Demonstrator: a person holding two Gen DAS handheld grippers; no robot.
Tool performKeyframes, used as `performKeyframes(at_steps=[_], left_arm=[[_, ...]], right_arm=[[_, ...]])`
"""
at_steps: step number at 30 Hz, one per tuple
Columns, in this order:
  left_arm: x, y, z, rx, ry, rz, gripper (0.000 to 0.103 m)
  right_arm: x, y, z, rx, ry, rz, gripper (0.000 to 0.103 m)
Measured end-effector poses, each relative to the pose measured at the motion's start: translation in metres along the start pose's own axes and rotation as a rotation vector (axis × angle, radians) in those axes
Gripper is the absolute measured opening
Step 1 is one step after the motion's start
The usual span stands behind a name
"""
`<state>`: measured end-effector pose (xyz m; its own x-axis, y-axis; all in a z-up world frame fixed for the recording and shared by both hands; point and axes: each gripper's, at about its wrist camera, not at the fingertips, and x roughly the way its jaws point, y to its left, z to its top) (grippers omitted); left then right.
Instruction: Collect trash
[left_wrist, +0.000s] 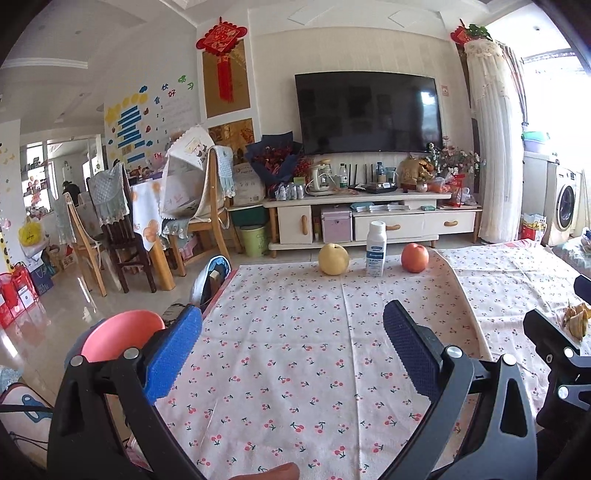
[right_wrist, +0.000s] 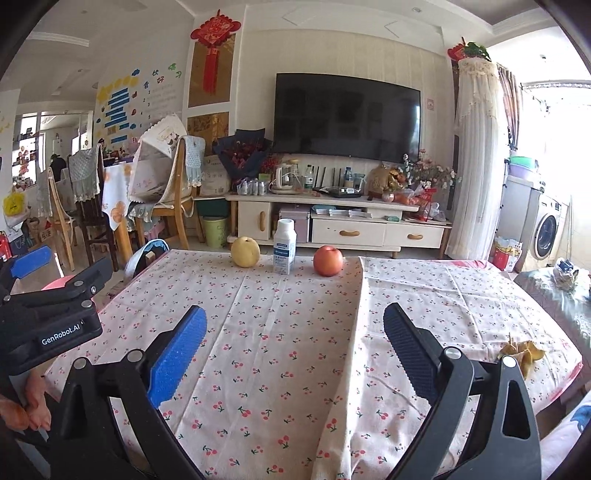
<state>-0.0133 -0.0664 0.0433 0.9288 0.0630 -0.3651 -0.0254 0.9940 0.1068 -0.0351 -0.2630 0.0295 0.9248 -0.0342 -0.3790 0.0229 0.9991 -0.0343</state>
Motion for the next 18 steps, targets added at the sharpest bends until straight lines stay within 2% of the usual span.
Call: performKeyframes(at_steps=[12,18], left_arm=[[-0.046,-0.015,0.012,0.013,-0.084,-0.032,0.099],[-0.054,-0.012,0.012,0.006,-0.092,-0.035,0.099]], right_arm=[[-0.050,-0.017,0.003,0.008,-0.077,-0.060,0.096],[-0.065,-0.016,0.008,0.000,-0.117,-0.071,0.096]])
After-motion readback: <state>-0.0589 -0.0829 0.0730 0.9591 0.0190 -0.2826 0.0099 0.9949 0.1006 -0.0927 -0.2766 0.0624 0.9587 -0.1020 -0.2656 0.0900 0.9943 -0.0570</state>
